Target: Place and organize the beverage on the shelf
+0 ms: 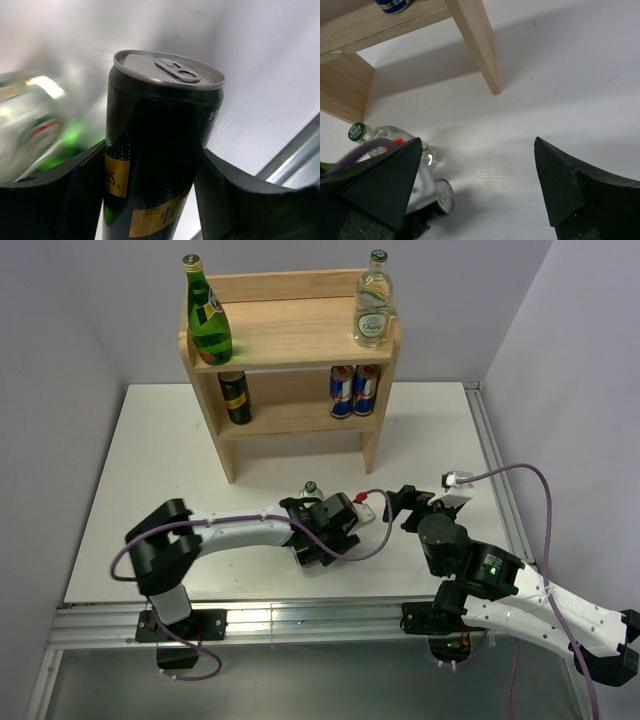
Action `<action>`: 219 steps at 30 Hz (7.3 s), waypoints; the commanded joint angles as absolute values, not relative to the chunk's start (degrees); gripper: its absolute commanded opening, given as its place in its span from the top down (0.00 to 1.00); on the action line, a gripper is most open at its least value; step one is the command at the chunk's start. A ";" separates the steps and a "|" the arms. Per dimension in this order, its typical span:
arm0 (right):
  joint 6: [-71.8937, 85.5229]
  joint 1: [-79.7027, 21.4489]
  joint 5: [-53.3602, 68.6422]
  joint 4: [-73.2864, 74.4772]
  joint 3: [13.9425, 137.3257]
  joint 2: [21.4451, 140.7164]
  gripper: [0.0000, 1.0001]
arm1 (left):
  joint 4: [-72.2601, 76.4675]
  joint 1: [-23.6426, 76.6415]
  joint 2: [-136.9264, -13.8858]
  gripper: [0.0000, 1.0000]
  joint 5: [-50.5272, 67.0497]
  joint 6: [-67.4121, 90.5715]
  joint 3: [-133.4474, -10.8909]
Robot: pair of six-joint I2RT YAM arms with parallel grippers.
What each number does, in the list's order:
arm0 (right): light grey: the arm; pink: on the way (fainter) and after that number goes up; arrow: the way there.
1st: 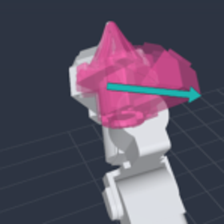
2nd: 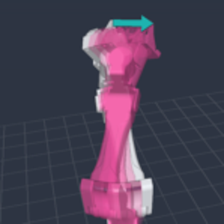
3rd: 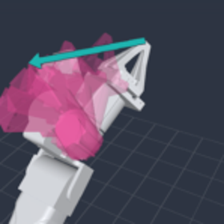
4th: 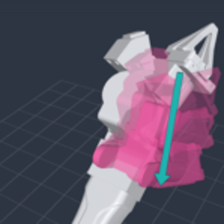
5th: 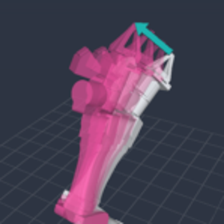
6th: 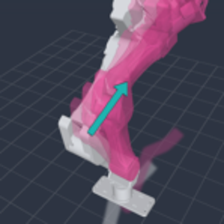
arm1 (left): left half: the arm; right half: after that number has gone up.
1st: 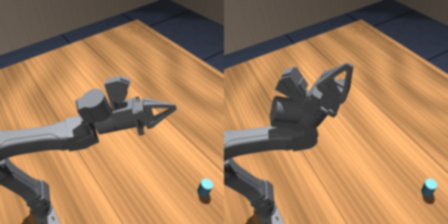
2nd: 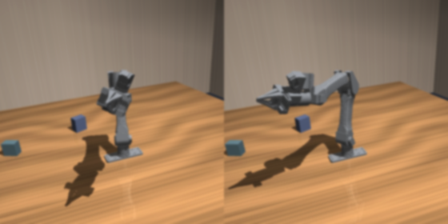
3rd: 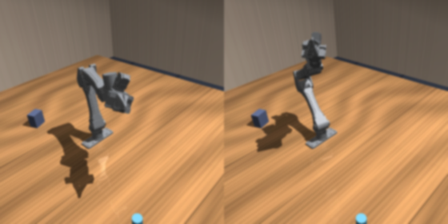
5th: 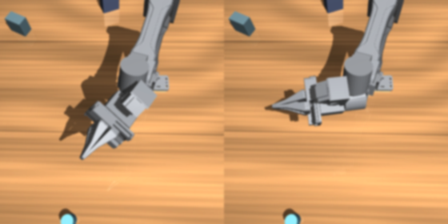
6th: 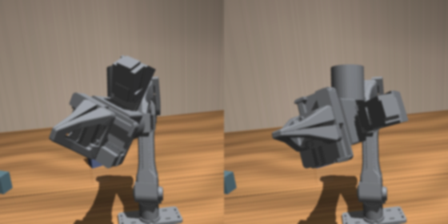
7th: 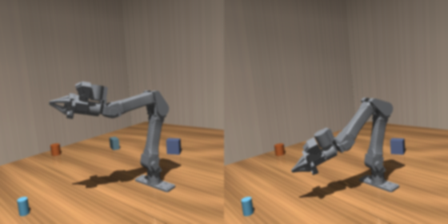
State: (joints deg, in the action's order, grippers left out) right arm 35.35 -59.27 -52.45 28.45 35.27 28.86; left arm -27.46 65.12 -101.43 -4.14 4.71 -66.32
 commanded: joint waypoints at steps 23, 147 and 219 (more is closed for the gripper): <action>35.42 -59.06 -50.36 21.62 36.21 34.45 0.00 | 40.22 63.73 -60.37 1.00 -51.24 -13.87 -46.33; 33.57 -50.89 -39.46 14.50 30.06 35.77 0.00 | 59.15 43.06 -92.29 0.05 -46.40 -6.41 -48.69; 36.12 -50.98 -38.50 15.91 28.92 34.19 0.00 | 42.17 67.94 -75.75 0.01 -46.14 29.63 -17.84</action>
